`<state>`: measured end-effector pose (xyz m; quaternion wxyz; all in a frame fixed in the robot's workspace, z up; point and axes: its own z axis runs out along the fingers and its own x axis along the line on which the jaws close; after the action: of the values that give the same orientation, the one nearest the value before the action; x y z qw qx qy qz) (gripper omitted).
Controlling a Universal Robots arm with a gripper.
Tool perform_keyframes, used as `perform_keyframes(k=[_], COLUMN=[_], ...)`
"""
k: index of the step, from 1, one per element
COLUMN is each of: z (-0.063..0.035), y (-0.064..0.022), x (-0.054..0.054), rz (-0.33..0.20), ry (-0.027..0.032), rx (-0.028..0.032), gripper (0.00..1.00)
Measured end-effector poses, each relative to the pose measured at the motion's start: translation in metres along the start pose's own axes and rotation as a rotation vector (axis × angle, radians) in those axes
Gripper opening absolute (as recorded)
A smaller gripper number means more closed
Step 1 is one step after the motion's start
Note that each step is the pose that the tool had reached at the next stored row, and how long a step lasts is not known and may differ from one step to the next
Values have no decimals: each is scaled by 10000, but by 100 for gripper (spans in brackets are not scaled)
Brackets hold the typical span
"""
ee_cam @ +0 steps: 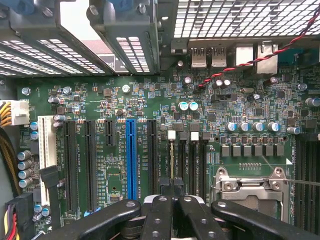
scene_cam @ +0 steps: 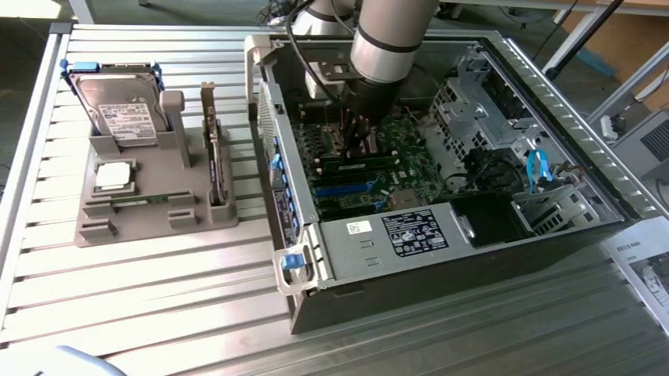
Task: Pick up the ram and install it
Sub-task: 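Press down the ram until it locks into place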
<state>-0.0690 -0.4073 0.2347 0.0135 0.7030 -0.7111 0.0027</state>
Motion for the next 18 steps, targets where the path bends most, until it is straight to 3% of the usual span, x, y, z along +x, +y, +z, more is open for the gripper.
perform_keyframes(k=[18], z=[-137], y=[2], x=[3], rz=[0], ry=[37], rx=[0], gripper=[10])
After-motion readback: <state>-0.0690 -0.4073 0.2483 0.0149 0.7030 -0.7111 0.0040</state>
